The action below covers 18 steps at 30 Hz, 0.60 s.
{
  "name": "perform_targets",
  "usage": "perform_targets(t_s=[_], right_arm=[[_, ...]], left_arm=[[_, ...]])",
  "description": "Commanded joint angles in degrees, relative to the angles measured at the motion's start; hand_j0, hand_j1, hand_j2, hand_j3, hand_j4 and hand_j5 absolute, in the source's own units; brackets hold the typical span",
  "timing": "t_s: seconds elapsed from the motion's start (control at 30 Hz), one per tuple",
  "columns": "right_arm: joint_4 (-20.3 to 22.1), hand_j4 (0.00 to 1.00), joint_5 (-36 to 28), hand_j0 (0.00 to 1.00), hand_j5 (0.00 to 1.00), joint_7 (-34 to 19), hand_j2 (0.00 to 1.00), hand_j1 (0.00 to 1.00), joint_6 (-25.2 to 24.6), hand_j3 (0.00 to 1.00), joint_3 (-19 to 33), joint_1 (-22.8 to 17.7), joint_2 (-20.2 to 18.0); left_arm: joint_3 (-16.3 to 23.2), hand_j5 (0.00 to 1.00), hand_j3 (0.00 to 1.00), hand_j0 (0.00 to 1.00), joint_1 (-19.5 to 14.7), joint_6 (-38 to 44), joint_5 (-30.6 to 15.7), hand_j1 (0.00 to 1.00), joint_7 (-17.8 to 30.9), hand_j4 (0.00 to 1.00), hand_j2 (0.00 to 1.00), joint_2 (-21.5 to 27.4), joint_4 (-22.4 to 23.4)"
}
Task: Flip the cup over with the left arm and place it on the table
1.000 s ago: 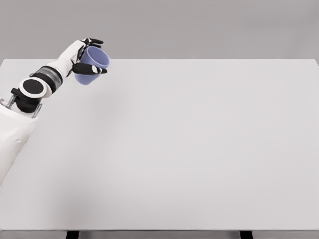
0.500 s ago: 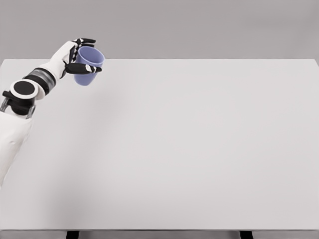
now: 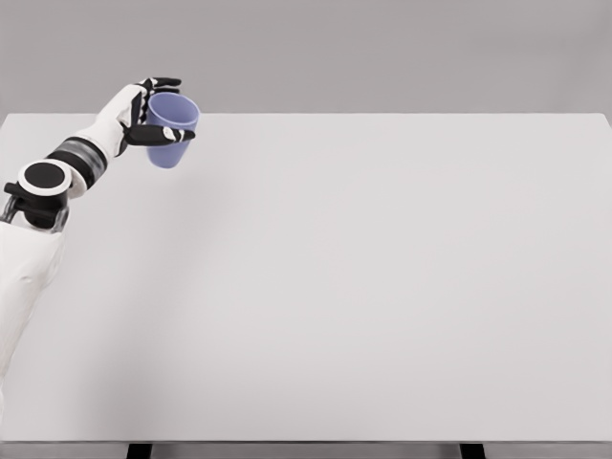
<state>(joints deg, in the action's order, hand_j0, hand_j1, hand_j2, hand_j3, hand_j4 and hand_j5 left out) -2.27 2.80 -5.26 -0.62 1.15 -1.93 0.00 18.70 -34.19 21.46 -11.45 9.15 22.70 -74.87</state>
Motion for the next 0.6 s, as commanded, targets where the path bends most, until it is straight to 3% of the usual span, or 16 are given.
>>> perform_targets(t_s=[0.0, 0.57], right_arm=[[-0.02, 1.00, 0.01, 1.00, 1.00, -0.01, 1.00, 1.00, 0.00, 1.00, -0.01, 0.00, 0.00], [-0.02, 1.00, 0.01, 1.00, 1.00, -0.01, 1.00, 1.00, 0.00, 1.00, -0.01, 0.00, 0.00]], left_arm=[[-0.51, 0.81, 0.81, 0.81, 0.00, -0.28, -0.24, 0.81, -0.01, 0.81, 0.81, -0.29, -0.10], [-1.21, 0.84, 0.84, 0.84, 2.55, -3.01, -0.15, 0.84, -0.01, 0.84, 0.84, -1.17, -0.27]])
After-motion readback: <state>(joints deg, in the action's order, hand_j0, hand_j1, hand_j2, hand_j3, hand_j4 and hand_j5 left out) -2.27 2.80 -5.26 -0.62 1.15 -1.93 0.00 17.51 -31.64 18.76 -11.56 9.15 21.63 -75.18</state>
